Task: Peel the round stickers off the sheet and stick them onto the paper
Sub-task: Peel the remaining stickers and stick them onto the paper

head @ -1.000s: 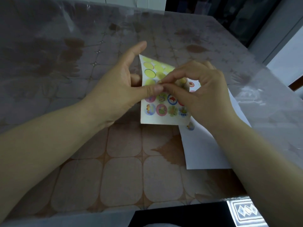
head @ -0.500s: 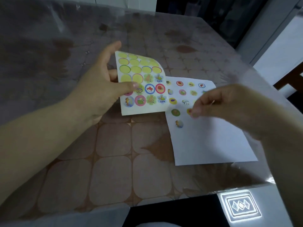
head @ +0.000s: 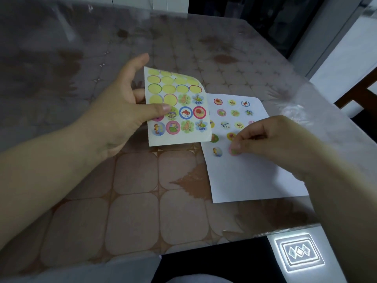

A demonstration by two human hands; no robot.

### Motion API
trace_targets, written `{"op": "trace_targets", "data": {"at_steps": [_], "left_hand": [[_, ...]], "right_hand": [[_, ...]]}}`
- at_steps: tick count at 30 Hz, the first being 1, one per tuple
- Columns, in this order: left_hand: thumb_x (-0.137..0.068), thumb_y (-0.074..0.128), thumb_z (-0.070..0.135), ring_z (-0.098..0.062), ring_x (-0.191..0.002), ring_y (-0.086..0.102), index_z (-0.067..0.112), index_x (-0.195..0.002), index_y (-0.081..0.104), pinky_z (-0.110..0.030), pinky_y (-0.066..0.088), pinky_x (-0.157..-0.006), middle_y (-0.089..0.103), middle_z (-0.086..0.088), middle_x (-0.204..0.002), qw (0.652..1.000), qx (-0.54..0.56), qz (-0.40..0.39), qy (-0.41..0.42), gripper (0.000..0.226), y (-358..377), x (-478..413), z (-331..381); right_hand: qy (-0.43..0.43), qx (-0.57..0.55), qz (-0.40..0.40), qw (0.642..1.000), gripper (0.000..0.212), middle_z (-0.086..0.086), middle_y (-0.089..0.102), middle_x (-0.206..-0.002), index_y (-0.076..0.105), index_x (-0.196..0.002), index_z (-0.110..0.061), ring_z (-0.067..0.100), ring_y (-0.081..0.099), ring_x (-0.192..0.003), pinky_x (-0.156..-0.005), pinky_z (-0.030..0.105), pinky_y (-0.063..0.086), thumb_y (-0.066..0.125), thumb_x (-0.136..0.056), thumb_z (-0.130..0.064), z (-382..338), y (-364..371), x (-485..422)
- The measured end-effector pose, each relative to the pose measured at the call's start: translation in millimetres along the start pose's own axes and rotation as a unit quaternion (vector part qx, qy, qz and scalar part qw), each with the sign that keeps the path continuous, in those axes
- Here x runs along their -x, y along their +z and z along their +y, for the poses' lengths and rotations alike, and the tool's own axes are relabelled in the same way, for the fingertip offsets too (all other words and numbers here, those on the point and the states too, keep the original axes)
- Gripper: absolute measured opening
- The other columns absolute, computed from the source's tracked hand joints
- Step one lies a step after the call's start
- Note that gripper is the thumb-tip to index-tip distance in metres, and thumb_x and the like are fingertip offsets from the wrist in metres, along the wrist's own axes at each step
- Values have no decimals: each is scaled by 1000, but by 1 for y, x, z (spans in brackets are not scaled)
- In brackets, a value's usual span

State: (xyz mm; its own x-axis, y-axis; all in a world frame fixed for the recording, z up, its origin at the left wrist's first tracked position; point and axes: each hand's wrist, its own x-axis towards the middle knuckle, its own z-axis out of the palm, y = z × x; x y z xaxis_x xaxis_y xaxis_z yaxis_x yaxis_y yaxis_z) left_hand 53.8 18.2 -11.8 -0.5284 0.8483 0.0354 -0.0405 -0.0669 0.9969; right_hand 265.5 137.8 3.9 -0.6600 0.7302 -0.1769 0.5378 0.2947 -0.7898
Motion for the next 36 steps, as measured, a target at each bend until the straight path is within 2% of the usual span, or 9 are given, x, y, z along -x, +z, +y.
{"op": "trace_targets", "data": {"at_steps": [9, 14, 20, 23, 26, 28, 31, 33, 36], "left_hand": [[-62, 68, 3, -20, -84, 71, 36, -141, 27, -32, 58, -73, 74, -8, -88, 1000, -7, -10, -5, 94, 1, 2, 3], [-63, 66, 3, -19, -83, 72, 39, -144, 17, -28, 58, -68, 75, -6, -88, 999, -2, -33, 2, 101, 3, 6, 7], [-80, 61, -6, -19, -89, 71, 46, -144, 9, -34, 58, -74, 75, -2, -91, 996, -45, -78, 26, 97, 3, 11, 9], [-82, 60, -7, -21, -89, 71, 46, -144, 9, -38, 57, -76, 75, -3, -94, 994, -54, -87, 39, 96, 2, 11, 9], [-82, 60, -6, -21, -91, 71, 47, -144, 8, -38, 57, -77, 74, -4, -95, 993, -48, -96, 46, 96, 1, 10, 9], [-82, 60, -8, -21, -92, 70, 47, -144, 8, -37, 57, -78, 72, -3, -104, 992, -50, -104, 58, 97, 0, 10, 8], [-81, 63, -7, -19, -99, 68, 45, -144, 9, -33, 56, -79, 62, -2, -126, 989, -43, -117, 74, 99, 0, 9, 6], [-79, 64, 1, -14, -112, 62, 41, -145, 11, -30, 53, -86, 49, 4, -140, 986, -43, -126, 100, 94, 2, 9, 5], [-79, 66, 5, -6, -122, 52, 36, -144, 16, -22, 49, -90, 35, 8, -148, 982, -42, -120, 139, 88, 5, 10, 8]], "right_hand": [[-17, 52, 18, 998, 10, -24, 53, -42, 71, -68, -14, -9, 47, -44, -43, 3, 30, 80, -66, -14, -7, 4, 2], [0, 127, 10, 992, 41, -4, 43, -72, 47, -71, -21, 11, 39, -60, -52, 24, 30, 85, -55, -26, -9, -2, -6], [-32, 199, -42, 979, 46, -5, 34, -60, 38, -59, -19, 12, 29, -54, -46, 21, 25, 81, -59, -34, -18, -9, -13], [-139, 132, 65, 979, 24, -12, 44, -61, 52, -66, -24, 2, 40, -48, -42, 8, 31, 74, -74, -28, -30, 0, -15], [-183, 60, 114, 975, 18, -20, 55, -91, 51, -81, -34, -12, 51, -75, -59, 3, 38, 69, -78, -35, -40, 21, -19], [-188, -34, 98, 977, 22, -9, 60, -98, 47, -82, -34, 1, 59, -80, -63, 16, 49, 70, -79, -33, -38, 35, -23], [-230, -116, 70, 964, 20, 31, 58, -91, 50, -79, -35, 49, 56, -77, -60, 54, 51, 68, -77, -27, -37, 48, -21], [-255, -118, 71, 957, 21, 34, 58, -86, 54, -79, -38, 52, 54, -75, -58, 57, 48, 68, -77, -22, -37, 51, -18], [-271, -140, 87, 948, 26, 5, 69, -83, 60, -85, -32, 30, 66, -73, -63, 46, 54, 71, -79, -10, -37, 53, -16]]}}
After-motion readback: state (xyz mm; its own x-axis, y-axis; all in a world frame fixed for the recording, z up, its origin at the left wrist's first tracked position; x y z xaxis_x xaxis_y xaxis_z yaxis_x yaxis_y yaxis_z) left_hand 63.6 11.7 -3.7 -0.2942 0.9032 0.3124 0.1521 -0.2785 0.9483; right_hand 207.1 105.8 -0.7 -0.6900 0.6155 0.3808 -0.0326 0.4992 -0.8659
